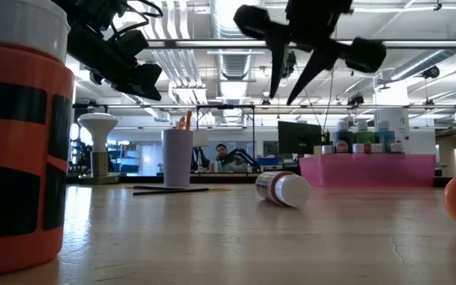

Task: Pick & Place Paint Supplies
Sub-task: Put the small brown paint bottle into the pink bin

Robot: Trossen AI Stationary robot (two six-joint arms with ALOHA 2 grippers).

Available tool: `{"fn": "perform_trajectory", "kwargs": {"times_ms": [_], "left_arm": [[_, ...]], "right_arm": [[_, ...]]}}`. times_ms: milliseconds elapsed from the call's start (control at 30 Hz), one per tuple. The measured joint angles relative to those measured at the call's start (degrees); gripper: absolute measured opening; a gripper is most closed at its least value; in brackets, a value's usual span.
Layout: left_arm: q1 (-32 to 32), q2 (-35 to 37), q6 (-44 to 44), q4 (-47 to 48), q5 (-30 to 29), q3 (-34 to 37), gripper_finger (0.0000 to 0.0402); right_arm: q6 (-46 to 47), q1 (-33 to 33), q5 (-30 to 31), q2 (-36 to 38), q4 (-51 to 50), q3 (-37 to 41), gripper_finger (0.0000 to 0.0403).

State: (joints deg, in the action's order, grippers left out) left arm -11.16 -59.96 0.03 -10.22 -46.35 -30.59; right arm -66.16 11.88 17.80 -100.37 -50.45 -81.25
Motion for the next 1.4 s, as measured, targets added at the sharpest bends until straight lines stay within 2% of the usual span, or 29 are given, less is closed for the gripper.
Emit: {"fn": "perform_trajectory", "kwargs": {"times_ms": [267,433,733,1100,1267,1400], "left_arm": [[0.0,0.0,0.0,0.0,0.0,0.0,0.0151],[0.0,0.0,0.0,0.0,0.0,0.0,0.0151],[0.0,0.0,0.0,0.0,0.0,0.0,0.0151],[0.0,0.0,0.0,0.1,0.0,0.0,0.0151],[0.0,0.0,0.0,0.0,0.0,0.0,0.0151],[0.0,0.0,0.0,-0.1,0.0,0.0,0.0151]], "right_arm": [[-3.7,0.1,-0.1,-6.7,0.2,0.0,0.0145],[-3.7,0.6,-0.3,-8.4,0.5,-0.2,0.0181],[-10.8,2.2,-0.3,-11.5,4.6,-0.4,0.0222],[-13.5,2.1,-0.2,-15.9,6.5,-1.1,0.0237],[-13.3,2.1,-4.5,-16.8,7.1,-1.1,0.0227],[-12.4,2.1,-4.9,-18.2,7.5,-1.0,0.0215]]}}
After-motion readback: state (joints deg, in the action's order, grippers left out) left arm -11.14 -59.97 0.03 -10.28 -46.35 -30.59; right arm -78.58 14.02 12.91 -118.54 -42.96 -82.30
